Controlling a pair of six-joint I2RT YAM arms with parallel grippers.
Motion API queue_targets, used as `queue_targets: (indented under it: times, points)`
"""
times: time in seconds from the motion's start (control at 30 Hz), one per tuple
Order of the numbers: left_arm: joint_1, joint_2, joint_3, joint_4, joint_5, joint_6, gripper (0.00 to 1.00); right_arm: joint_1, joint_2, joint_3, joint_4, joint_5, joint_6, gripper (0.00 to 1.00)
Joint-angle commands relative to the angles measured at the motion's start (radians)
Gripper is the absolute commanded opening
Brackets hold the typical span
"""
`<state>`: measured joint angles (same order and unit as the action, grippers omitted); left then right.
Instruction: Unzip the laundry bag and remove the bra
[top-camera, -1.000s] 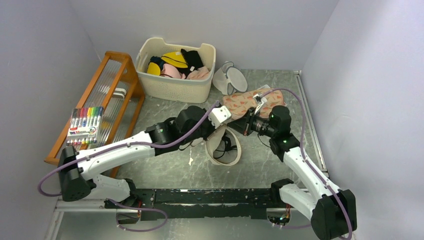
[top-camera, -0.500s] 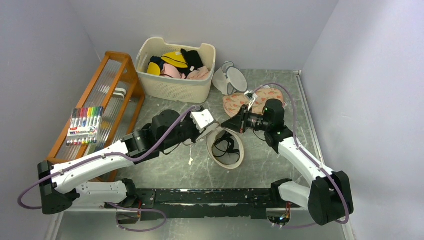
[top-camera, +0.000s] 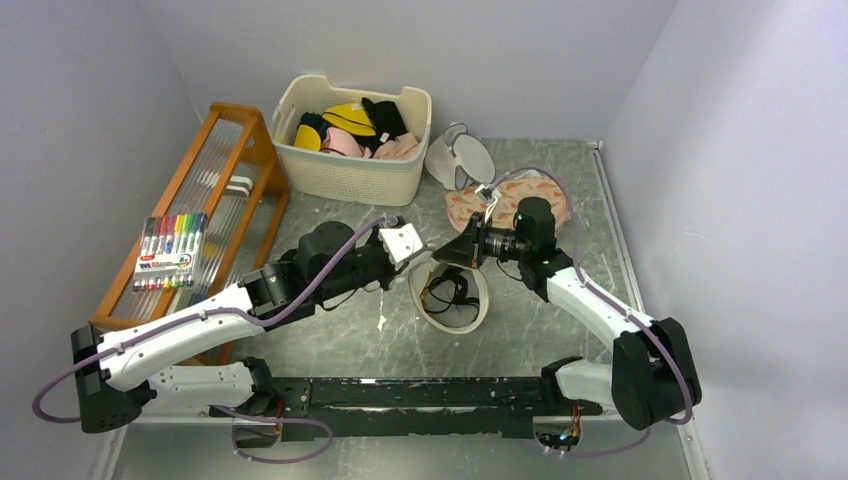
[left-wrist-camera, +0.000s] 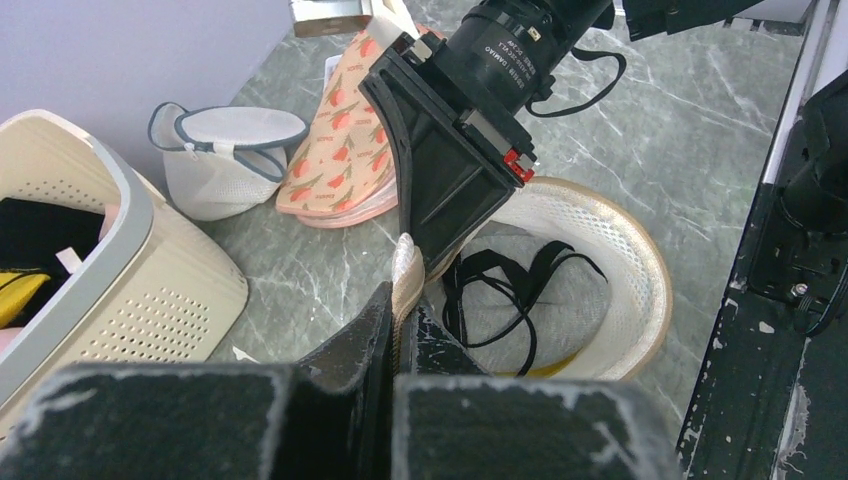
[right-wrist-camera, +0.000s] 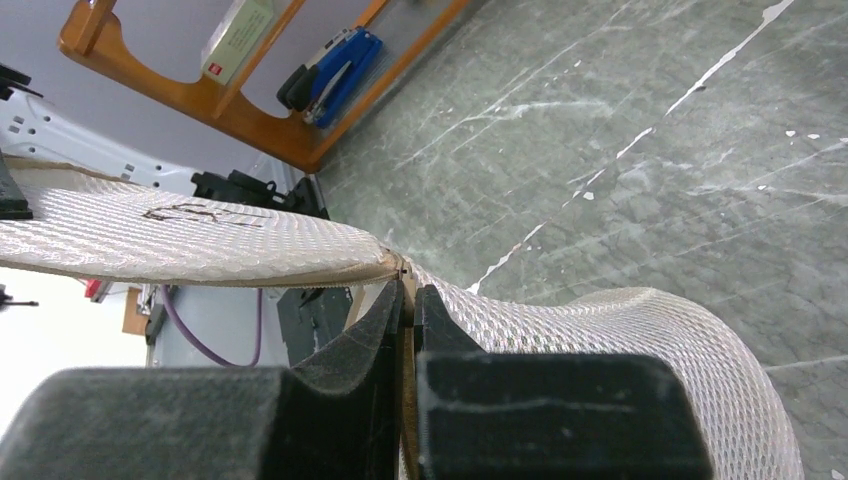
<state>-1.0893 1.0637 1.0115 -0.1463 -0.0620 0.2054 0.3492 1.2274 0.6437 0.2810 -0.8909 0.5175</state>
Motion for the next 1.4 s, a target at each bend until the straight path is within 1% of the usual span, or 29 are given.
queue_targets:
  times: [0.0, 0.07, 0.1, 0.17, 0.23, 0.27, 0.4, 0.47, 0.5, 0.57, 0.6, 0.73, 0.93, 0.97, 1.03, 1.07, 1.13, 1.27, 1.37]
  points:
    - [0.002, -0.043, 0.010, 0.138, 0.038, -0.002, 0.07, -0.003, 0.010, 0.010, -0.009, 0.067, -0.013, 0.00]
    - [0.002, -0.034, 0.010, 0.145, -0.003, -0.014, 0.07, -0.002, -0.003, 0.026, -0.056, 0.102, -0.030, 0.01]
    - [0.002, -0.026, 0.013, 0.145, -0.037, -0.028, 0.07, -0.002, -0.012, 0.040, -0.116, 0.131, -0.047, 0.03]
    - [0.005, -0.003, 0.028, 0.132, -0.100, -0.060, 0.07, -0.003, -0.034, 0.075, -0.223, 0.206, -0.085, 0.10]
    - [0.010, 0.023, 0.043, 0.123, -0.160, -0.088, 0.07, -0.002, -0.062, 0.105, -0.335, 0.290, -0.123, 0.20]
    - [0.015, 0.038, 0.052, 0.113, -0.189, -0.103, 0.07, -0.003, -0.077, 0.121, -0.385, 0.331, -0.138, 0.27]
    - [0.042, 0.109, 0.109, 0.052, -0.234, -0.157, 0.07, -0.002, -0.139, 0.186, -0.578, 0.478, -0.163, 0.63]
    - [0.061, 0.140, 0.139, 0.012, -0.232, -0.184, 0.07, 0.001, -0.153, 0.226, -0.688, 0.530, -0.174, 0.74]
    - [0.071, 0.150, 0.148, 0.003, -0.222, -0.196, 0.07, 0.003, -0.155, 0.244, -0.735, 0.552, -0.179, 0.77]
    - [0.092, 0.163, 0.163, -0.011, -0.200, -0.213, 0.07, 0.013, -0.158, 0.269, -0.821, 0.594, -0.180, 0.93]
    - [0.102, 0.167, 0.170, -0.017, -0.188, -0.221, 0.07, 0.022, -0.158, 0.276, -0.853, 0.609, -0.179, 0.98]
    - [0.148, 0.177, 0.185, -0.028, -0.127, -0.250, 0.07, 0.093, -0.162, 0.274, -0.914, 0.692, -0.164, 1.00]
    - [0.201, 0.203, 0.205, -0.046, -0.066, -0.276, 0.07, 0.182, -0.137, 0.251, -0.891, 0.727, -0.133, 0.99]
    - [0.206, 0.209, 0.211, -0.054, -0.061, -0.276, 0.07, 0.187, -0.131, 0.251, -0.893, 0.744, -0.131, 0.97]
    - [0.217, 0.218, 0.220, -0.062, -0.027, -0.269, 0.07, 0.194, -0.119, 0.262, -0.914, 0.786, -0.135, 0.85]
    - [0.223, 0.226, 0.229, -0.069, 0.000, -0.265, 0.07, 0.193, -0.113, 0.269, -0.933, 0.825, -0.138, 0.79]
    - [0.239, 0.247, 0.255, -0.096, 0.071, -0.263, 0.07, 0.195, -0.111, 0.281, -0.964, 0.875, -0.145, 0.69]
    - [0.284, 0.302, 0.310, -0.142, 0.280, -0.280, 0.07, 0.197, -0.150, 0.281, -0.978, 0.933, -0.146, 0.61]
    - [0.335, 0.335, 0.346, -0.165, 0.382, -0.335, 0.07, 0.197, -0.168, 0.263, -0.949, 0.955, -0.146, 0.58]
